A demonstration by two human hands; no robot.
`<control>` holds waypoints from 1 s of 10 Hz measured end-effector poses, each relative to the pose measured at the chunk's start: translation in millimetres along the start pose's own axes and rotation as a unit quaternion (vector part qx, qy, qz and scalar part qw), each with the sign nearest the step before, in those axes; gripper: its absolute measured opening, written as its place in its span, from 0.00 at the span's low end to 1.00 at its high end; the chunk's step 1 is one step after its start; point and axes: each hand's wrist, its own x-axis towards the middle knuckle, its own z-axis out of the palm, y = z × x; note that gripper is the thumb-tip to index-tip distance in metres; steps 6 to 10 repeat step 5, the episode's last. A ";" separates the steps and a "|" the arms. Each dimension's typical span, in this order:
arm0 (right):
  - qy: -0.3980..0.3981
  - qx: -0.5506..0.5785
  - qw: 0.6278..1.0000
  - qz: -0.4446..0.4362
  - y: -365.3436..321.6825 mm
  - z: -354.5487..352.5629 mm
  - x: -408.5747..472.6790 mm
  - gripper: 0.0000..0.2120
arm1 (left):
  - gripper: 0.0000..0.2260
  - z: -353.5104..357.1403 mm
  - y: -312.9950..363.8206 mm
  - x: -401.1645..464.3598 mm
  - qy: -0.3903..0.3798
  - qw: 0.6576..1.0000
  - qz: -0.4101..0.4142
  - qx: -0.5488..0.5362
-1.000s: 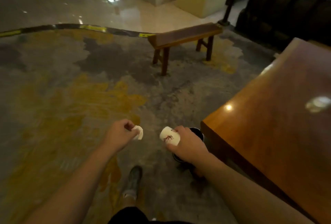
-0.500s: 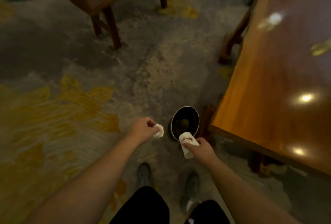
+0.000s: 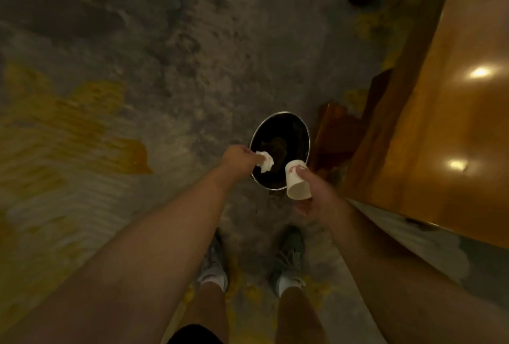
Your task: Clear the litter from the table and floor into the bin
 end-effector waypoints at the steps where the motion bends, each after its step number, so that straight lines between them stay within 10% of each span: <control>1: -0.020 0.019 0.999 0.016 -11.2 -2.6 27.1 0.41 | 0.12 16.5 4.0 25.6 -0.001 1.000 -0.012 -0.028; 10: -0.085 0.010 0.996 -0.004 -5.8 -4.1 0.7 0.26 | 0.10 -14.0 3.1 0.3 0.012 0.996 0.085 -0.002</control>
